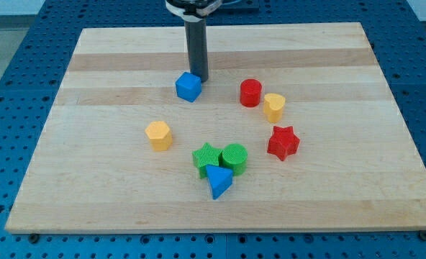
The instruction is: Push the cube into the green star
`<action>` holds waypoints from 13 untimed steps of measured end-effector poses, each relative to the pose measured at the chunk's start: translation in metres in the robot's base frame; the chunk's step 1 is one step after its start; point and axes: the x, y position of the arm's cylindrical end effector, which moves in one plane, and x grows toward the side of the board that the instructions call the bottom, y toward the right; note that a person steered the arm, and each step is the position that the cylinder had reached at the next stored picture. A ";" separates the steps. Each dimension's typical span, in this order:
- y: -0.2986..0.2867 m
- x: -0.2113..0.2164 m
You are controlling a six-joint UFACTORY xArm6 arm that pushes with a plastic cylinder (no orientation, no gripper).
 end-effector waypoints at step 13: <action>-0.037 0.125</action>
